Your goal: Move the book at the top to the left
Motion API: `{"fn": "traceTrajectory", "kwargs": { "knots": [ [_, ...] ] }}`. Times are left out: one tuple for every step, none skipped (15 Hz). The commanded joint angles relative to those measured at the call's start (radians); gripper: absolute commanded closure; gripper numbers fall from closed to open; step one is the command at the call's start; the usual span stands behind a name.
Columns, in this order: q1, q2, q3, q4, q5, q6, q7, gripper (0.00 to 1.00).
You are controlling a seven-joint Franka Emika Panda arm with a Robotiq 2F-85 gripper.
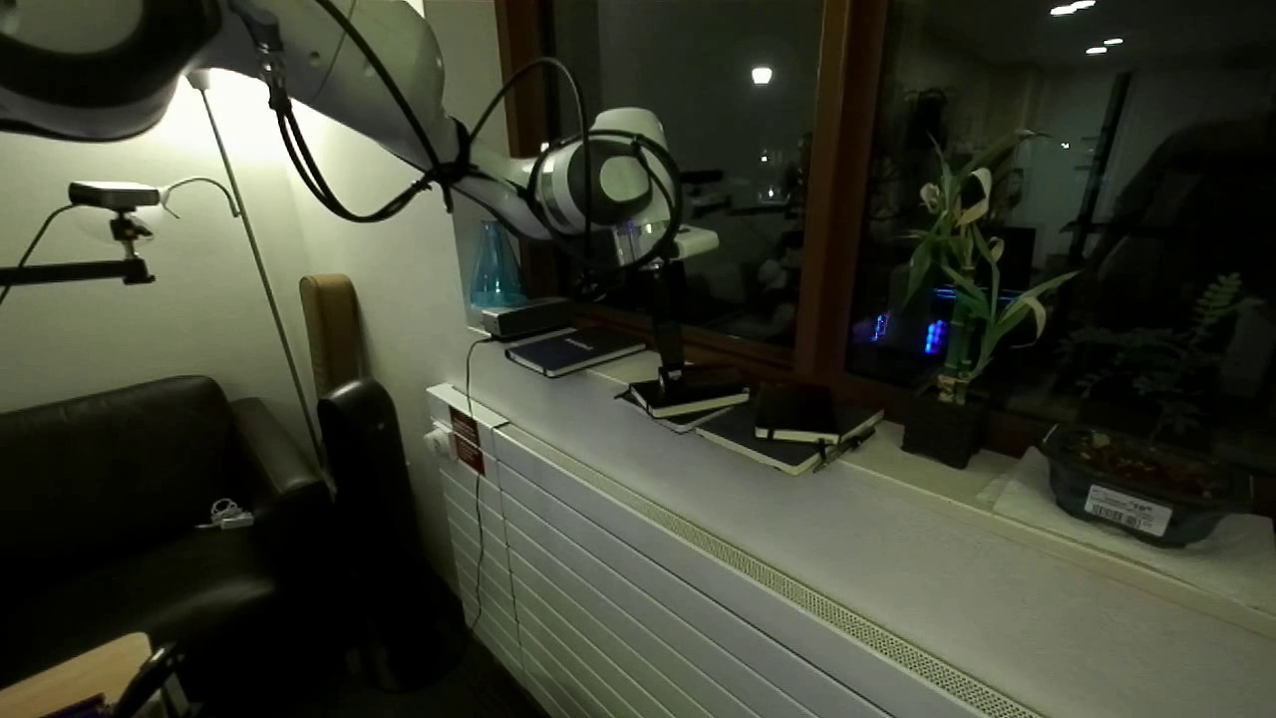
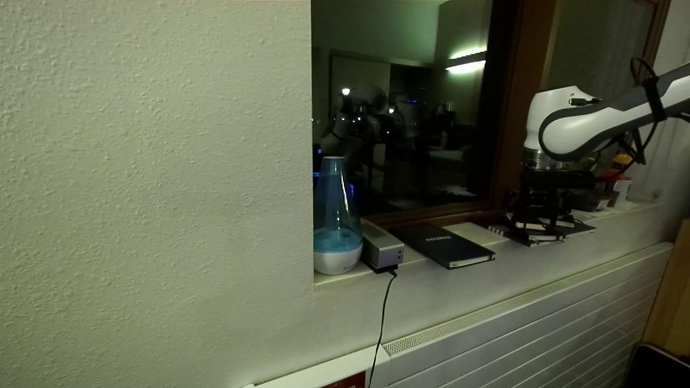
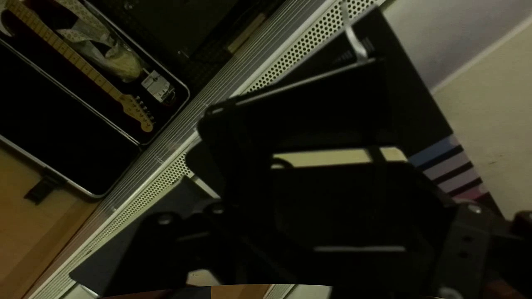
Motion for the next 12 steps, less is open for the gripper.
{"fn": "traceTrajectory", "kwargs": {
  "knots": [
    [-0.002, -0.021, 0.005, -0.031, -0.014, -0.003, 0.012, 0.33],
    [-0.002, -0.021, 0.005, -0.031, -0.014, -0.002, 0.011, 0.41],
    [-0.002, -0.022, 0.007, -0.032, -0.014, 0.000, 0.009, 0.47],
    [-0.002, -0.023, 0.008, -0.032, -0.013, 0.000, 0.006, 0.49],
    [-0.002, -0.024, 0.009, -0.033, -0.014, 0.001, 0.005, 0.49],
    [-0.001, -0.025, 0.009, -0.034, -0.014, 0.001, 0.003, 0.49],
    [0.000, -0.027, 0.009, -0.034, -0.017, 0.003, 0.000, 0.49],
    [0.001, -0.029, 0.010, -0.035, -0.019, 0.003, -0.003, 0.49],
    [0.003, -0.037, 0.017, -0.040, -0.023, 0.008, -0.022, 0.49],
    [0.008, -0.044, 0.021, -0.045, -0.031, 0.010, -0.036, 0.49],
    [0.016, -0.055, 0.028, -0.050, -0.043, 0.010, -0.051, 0.49],
    [0.020, -0.061, 0.036, -0.050, -0.050, 0.011, -0.066, 0.49]
  ]
}}
